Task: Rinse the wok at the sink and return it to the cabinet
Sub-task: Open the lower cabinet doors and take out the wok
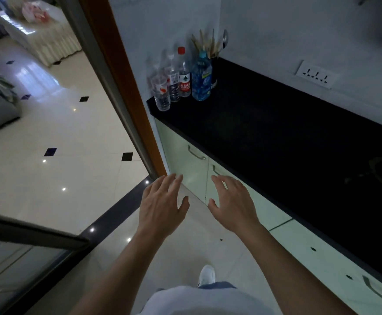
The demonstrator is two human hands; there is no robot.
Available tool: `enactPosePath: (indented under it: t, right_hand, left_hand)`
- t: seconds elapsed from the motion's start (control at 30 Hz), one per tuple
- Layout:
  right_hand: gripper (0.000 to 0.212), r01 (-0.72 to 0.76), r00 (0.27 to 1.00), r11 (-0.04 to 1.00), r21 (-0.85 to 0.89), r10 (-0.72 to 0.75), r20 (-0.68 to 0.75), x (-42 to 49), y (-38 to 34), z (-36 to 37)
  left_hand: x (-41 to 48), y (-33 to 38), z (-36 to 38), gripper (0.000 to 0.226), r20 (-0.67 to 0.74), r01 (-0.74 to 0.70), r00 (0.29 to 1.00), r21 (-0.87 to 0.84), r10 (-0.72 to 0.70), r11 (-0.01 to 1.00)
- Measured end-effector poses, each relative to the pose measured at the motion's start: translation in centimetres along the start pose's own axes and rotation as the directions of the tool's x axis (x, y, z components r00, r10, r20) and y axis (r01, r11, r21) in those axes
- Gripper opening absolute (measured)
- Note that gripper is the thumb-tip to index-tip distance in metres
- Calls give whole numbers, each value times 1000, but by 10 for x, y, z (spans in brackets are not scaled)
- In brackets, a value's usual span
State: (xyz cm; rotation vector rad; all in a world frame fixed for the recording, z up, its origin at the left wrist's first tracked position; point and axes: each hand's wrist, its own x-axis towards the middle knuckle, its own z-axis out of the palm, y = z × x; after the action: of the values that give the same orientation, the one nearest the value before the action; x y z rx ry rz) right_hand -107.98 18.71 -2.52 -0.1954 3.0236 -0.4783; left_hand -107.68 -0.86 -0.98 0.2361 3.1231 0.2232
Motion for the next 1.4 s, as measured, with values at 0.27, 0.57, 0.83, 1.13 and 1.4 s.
enactPosePath:
  t: [0.27, 0.57, 0.83, 1.13, 1.4]
  right_hand:
    - [65, -107, 994, 992, 64, 106, 27, 50, 29, 7]
    - [64, -309, 950, 951, 19, 309, -35, 89, 40, 25]
    - [63, -536, 844, 844, 4, 536, -19, 110, 9, 67]
    - [63, -665, 746, 745, 41, 665, 14, 160, 5, 134]
    - [72, -670, 741, 740, 54, 671, -8, 194, 23, 183]
  left_hand:
    - [76, 6, 15, 64, 104, -82, 991, -17, 83, 996]
    - [164, -13, 41, 64, 224, -287, 930, -58, 292, 956]
    - [233, -56, 79, 69, 380, -529, 772, -58, 509, 846]
    - [292, -81, 142, 68, 471, -638, 637, -122, 610, 761]
    - [312, -82, 193, 75, 457, -696, 599, -109, 657, 710]
